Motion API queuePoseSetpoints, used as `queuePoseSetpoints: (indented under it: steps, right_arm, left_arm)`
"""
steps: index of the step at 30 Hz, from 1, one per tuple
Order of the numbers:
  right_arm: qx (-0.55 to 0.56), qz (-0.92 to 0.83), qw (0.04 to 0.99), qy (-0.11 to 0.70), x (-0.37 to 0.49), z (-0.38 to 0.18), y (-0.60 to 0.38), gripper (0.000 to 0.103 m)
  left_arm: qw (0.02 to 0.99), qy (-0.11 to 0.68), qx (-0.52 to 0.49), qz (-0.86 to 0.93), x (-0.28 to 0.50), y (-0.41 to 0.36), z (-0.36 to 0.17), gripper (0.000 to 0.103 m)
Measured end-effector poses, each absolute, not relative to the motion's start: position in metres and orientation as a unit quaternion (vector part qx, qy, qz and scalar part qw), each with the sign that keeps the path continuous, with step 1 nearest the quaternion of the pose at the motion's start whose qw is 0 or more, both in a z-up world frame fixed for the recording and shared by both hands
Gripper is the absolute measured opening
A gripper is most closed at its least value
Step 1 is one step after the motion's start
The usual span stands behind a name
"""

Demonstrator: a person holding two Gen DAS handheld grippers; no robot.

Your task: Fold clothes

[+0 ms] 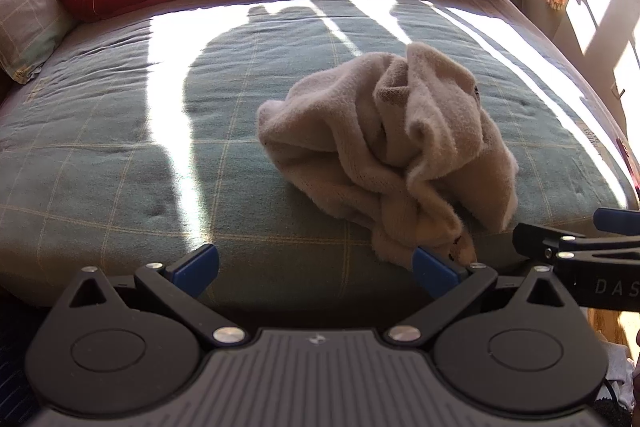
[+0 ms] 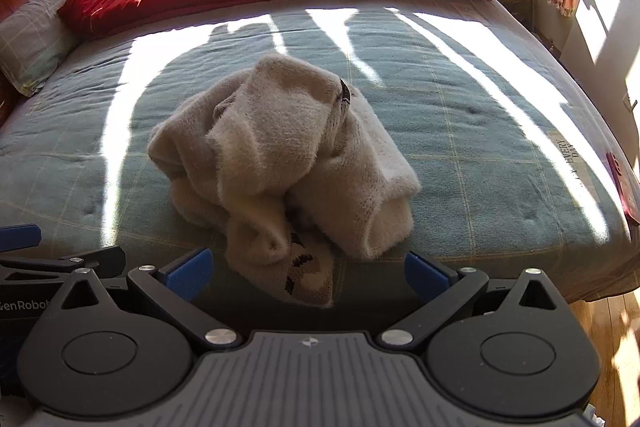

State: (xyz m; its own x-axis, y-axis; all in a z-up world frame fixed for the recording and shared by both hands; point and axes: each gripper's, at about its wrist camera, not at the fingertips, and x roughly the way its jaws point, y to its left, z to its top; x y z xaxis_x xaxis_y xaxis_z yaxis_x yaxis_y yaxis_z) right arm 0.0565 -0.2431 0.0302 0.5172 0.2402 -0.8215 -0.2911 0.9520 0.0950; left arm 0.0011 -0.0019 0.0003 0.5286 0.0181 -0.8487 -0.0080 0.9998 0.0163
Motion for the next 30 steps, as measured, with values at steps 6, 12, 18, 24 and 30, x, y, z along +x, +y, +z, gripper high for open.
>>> queuePoseSetpoints:
  steps: [6, 12, 18, 24, 30]
  right_arm:
    - [-0.026, 0.150, 0.875, 0.460, 0.0566, 0.0311, -0.2441, 0.103]
    - [-0.027, 0.150, 0.872, 0.466, 0.0592, 0.0308, -0.2444, 0.103]
    - [-0.028, 0.151, 0.872, 0.464, 0.0591, 0.0320, -0.2442, 0.103]
    - [-0.029, 0.153, 0.872, 0.464, 0.0588, 0.0315, -0.2441, 0.103]
    - [-0.029, 0.155, 0.872, 0.464, 0.0584, 0.0310, -0.2438, 0.103]
  left_arm:
    - [0.875, 0.484, 0.005, 0.001, -0.0006, -0.0015, 0.0006, 0.102]
    - [0.875, 0.484, 0.002, 0.000, -0.0008, -0.0007, -0.0004, 0.102]
    - [0.874, 0.485, 0.002, -0.001, 0.0007, -0.0010, -0.0012, 0.102]
    - [0.873, 0.487, -0.001, -0.002, 0.0016, 0.0000, -0.0022, 0.102]
    - [0.873, 0.488, 0.002, -0.001, 0.0020, -0.0012, -0.0022, 0.102]
